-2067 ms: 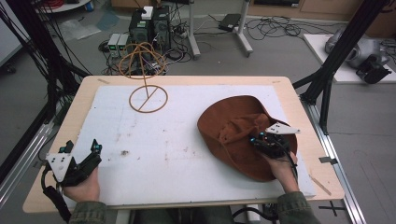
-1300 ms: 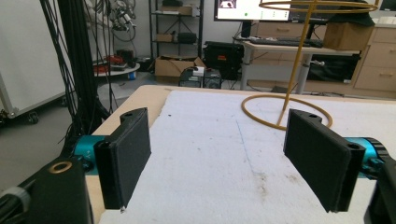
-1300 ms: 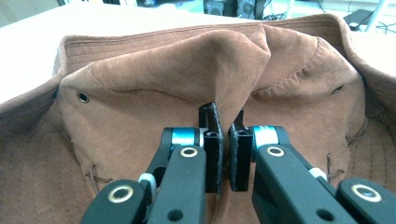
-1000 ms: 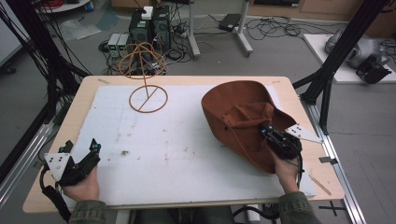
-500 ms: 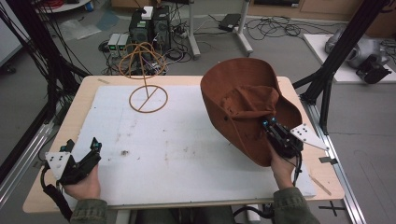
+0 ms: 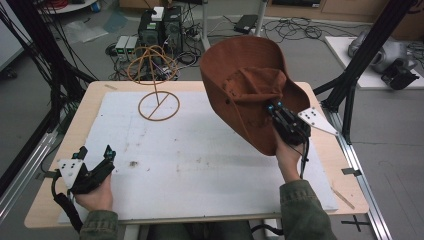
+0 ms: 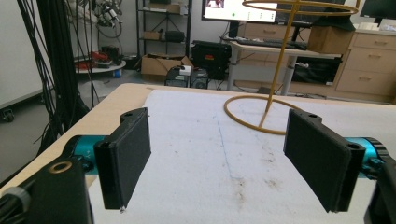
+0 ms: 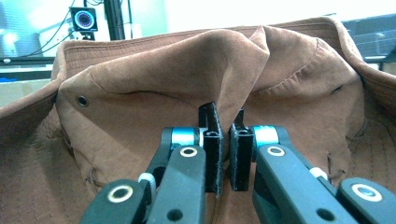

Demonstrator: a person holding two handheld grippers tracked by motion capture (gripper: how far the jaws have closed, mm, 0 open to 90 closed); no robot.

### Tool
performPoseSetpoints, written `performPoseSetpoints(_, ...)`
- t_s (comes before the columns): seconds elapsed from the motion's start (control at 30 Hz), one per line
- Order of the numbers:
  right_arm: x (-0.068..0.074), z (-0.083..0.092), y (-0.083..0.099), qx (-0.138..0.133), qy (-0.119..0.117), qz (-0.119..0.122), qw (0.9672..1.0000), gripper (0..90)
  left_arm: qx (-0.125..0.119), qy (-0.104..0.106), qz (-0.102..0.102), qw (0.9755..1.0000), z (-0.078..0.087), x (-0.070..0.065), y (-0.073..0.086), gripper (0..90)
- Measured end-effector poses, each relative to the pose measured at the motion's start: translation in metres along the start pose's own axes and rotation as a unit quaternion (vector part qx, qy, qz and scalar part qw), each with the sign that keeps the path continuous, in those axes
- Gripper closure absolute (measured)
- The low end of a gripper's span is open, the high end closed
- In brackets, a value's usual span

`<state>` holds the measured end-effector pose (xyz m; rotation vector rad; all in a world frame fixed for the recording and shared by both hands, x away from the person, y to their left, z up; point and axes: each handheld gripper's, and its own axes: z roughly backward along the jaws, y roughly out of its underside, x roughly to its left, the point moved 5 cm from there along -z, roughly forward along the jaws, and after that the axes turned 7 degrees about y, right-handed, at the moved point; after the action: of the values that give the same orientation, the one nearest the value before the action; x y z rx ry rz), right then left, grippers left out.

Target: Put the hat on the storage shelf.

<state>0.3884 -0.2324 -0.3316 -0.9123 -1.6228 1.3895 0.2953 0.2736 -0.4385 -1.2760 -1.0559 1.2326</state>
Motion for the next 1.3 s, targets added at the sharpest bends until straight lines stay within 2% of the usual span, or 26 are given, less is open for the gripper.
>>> performPoseSetpoints(0.03, 0.009, -0.014, -0.006, 0.001, -0.008, 0.002, 1.0000, 87.2, 0.000, -0.001, 0.000, 1.0000, 0.000, 0.000, 0.000, 23.2)
performPoseSetpoints(0.07, 0.009, -0.014, -0.006, 0.001, -0.008, 0.002, 1.0000, 87.2, 0.000, -0.001, 0.001, 1.0000, 0.000, 0.001, 0.000, 23.2)
performPoseSetpoints(0.1, 0.019, -0.026, -0.010, 0.006, -0.014, 0.005, 0.9999, 87.2, 0.000, -0.001, 0.003, 1.0000, 0.001, 0.002, 0.001, 23.2)
performPoseSetpoints(0.13, 0.019, -0.026, -0.010, 0.006, -0.014, 0.005, 0.9999, 87.2, 0.000, -0.001, 0.003, 1.0000, 0.001, 0.002, 0.001, 23.2)
performPoseSetpoints(0.17, 0.030, -0.040, -0.014, 0.008, -0.025, 0.008, 0.9996, 87.2, -0.001, 0.000, 0.005, 1.0000, 0.002, 0.003, 0.000, 23.2)
performPoseSetpoints(0.3, 0.051, -0.069, -0.022, 0.005, -0.039, 0.009, 0.9992, 87.2, -0.009, -0.001, 0.009, 0.9999, 0.006, 0.005, -0.001, 23.2)
performPoseSetpoints(0.33, 0.051, -0.069, -0.022, 0.005, -0.039, 0.009, 0.9992, 87.2, -0.009, -0.001, 0.009, 0.9999, 0.006, 0.005, -0.001, 23.2)
performPoseSetpoints(0.37, 0.063, -0.086, -0.029, 0.002, -0.047, 0.006, 0.9989, 87.2, -0.008, 0.001, 0.011, 0.9999, 0.007, 0.006, -0.001, 23.2)
performPoseSetpoints(0.4, 0.063, -0.086, -0.029, 0.002, -0.047, 0.006, 0.9989, 87.2, -0.008, 0.000, 0.012, 0.9999, 0.007, 0.006, 0.000, 23.2)
performPoseSetpoints(0.43, 0.069, -0.094, -0.032, 0.002, -0.050, 0.004, 0.9987, 87.2, -0.007, 0.000, 0.012, 0.9999, 0.008, 0.007, 0.000, 23.2)
performPoseSetpoints(0.47, 0.080, -0.110, -0.037, 0.001, -0.056, 0.004, 0.9984, 87.2, -0.006, -0.001, 0.013, 0.9999, 0.009, 0.008, 0.000, 23.2)
performPoseSetpoints(0.53, 0.092, -0.122, -0.040, 0.001, -0.061, 0.004, 0.9981, 87.2, -0.006, -0.003, 0.018, 0.9998, 0.011, 0.009, 0.002, 23.2)
performPoseSetpoints(0.6, 0.105, -0.133, -0.043, 0.002, -0.070, 0.009, 0.9975, 87.2, -0.005, 0.000, 0.023, 0.9997, 0.011, 0.008, 0.003, 23.2)
performPoseSetpoints(0.9, 0.153, -0.180, -0.042, 0.017, -0.100, 0.024, 0.9946, 87.2, -0.002, 0.005, 0.016, 0.9999, 0.017, 0.005, 0.004, 23.2)
performPoseSetpoints(1.0, 0.161, -0.190, -0.040, 0.019, -0.100, 0.026, 0.9944, 87.1, -0.004, 0.003, 0.017, 0.9998, 0.018, 0.006, 0.004, 23.2)
performPoseSetpoints(1.03, 0.169, -0.200, -0.038, 0.020, -0.102, 0.022, 0.9943, 87.1, -0.003, 0.003, 0.015, 0.9999, 0.019, 0.007, 0.004, 23.2)
performPoseSetpoints(1.07, 0.169, -0.200, -0.038, 0.020, -0.102, 0.022, 0.9943, 87.1, -0.002, 0.002, 0.016, 0.9999, 0.019, 0.007, 0.004, 23.2)
performPoseSetpoints(1.1, 0.175, -0.209, -0.037, 0.020, -0.101, 0.019, 0.9945, 87.1, -0.004, 0.001, 0.016, 0.9999, 0.020, 0.008, 0.004, 23.2)
performPoseSetpoints(1.3, 0.191, -0.232, -0.034, 0.014, -0.097, 0.008, 0.9951, 87.0, -0.005, -0.004, 0.019, 0.9998, 0.021, 0.012, 0.004, 23.2)
